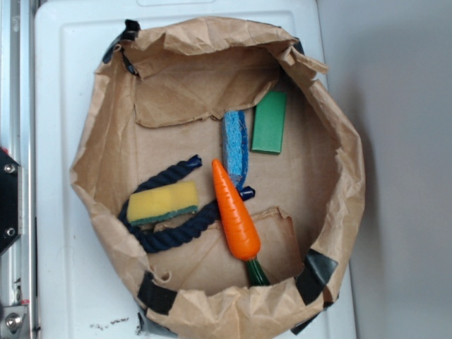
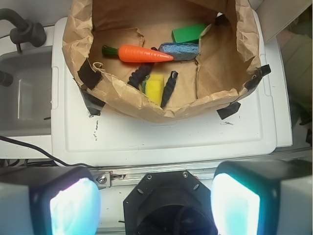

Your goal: Grab the carrot.

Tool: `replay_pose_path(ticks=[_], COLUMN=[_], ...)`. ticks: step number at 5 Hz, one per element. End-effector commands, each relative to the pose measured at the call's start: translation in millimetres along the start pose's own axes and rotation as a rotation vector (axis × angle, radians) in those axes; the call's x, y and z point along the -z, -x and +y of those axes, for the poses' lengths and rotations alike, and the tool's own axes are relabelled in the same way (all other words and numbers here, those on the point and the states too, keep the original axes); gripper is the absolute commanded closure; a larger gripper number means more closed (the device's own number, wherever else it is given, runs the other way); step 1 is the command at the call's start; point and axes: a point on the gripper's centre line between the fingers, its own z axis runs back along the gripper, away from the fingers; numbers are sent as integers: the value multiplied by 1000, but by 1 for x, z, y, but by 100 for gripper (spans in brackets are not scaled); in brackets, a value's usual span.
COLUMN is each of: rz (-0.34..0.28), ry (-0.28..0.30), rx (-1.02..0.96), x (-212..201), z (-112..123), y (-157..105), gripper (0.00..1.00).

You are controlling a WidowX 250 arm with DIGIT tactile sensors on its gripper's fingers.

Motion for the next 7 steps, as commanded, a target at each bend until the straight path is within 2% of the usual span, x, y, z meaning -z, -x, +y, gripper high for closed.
replay_pose_path(ticks=[1, 3, 4, 5, 6, 7], rz=[0, 0, 17, 4, -41, -19], ry=[0, 0, 9, 14, 72, 212], rx=[0, 0, 24, 70, 261, 492], x=[0, 0, 14, 24, 36, 52], z=[0, 0, -8, -12, -23, -25], y=[0, 0, -42, -65, -92, -112], gripper=[0, 0, 0, 0, 0, 0])
